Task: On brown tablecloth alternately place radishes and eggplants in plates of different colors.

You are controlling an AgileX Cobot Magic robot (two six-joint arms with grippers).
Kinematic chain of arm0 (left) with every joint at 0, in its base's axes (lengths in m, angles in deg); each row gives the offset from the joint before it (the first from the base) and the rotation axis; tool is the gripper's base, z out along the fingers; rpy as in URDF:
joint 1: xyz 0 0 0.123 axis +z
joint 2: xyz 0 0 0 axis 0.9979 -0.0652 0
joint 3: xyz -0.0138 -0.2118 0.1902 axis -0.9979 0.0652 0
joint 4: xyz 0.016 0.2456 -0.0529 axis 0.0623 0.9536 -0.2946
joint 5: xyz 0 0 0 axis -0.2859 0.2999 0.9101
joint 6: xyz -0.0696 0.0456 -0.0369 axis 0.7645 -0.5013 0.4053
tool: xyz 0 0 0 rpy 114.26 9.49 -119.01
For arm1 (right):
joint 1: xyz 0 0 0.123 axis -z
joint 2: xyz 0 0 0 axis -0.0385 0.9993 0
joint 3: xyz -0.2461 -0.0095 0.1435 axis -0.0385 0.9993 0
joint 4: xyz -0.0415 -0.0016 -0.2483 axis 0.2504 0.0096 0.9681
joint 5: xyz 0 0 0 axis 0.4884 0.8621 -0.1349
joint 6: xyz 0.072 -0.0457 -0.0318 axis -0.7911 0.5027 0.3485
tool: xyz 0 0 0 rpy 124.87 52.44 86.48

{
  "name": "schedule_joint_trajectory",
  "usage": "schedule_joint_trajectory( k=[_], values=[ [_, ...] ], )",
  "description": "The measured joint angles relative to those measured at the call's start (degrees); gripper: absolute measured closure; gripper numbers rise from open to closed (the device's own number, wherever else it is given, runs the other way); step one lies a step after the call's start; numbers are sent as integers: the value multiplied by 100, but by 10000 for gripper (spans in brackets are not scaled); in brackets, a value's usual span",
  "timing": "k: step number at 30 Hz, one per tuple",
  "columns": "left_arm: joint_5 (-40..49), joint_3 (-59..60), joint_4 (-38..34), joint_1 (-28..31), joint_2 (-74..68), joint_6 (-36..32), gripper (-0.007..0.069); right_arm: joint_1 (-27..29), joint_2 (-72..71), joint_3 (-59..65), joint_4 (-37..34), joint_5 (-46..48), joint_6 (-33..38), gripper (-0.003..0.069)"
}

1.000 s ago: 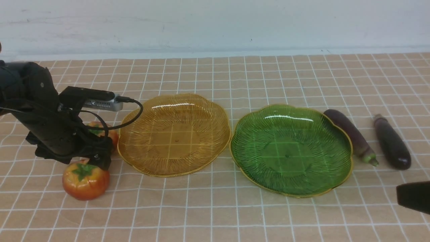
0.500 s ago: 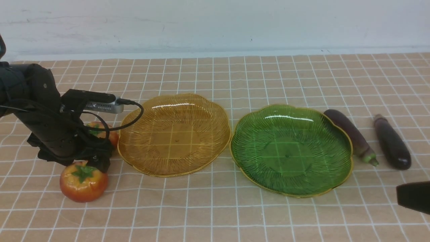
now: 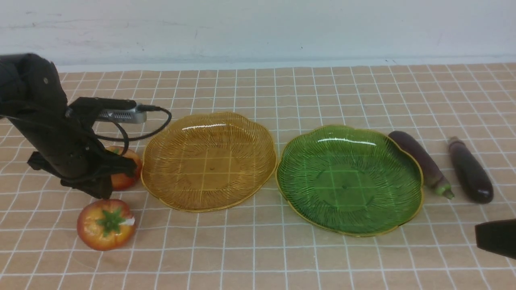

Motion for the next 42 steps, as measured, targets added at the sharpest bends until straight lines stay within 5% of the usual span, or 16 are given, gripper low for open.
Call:
schedule_joint_trajectory(
  k=[16,23,30,42],
  values=[
    [1254,-406,101,0,150,-22,601,0,0,0,-4,11,52,676],
    [1327,-406,263,137,161,-55,357,0,0,0,-6,17,169,676],
    [955,-400,423,23,108,-642,-10,0,0,0,-13,12,183,676],
    [698,-396,835,-99,-321,-528,-59,0,0,0,-13,12,200,676]
  ],
)
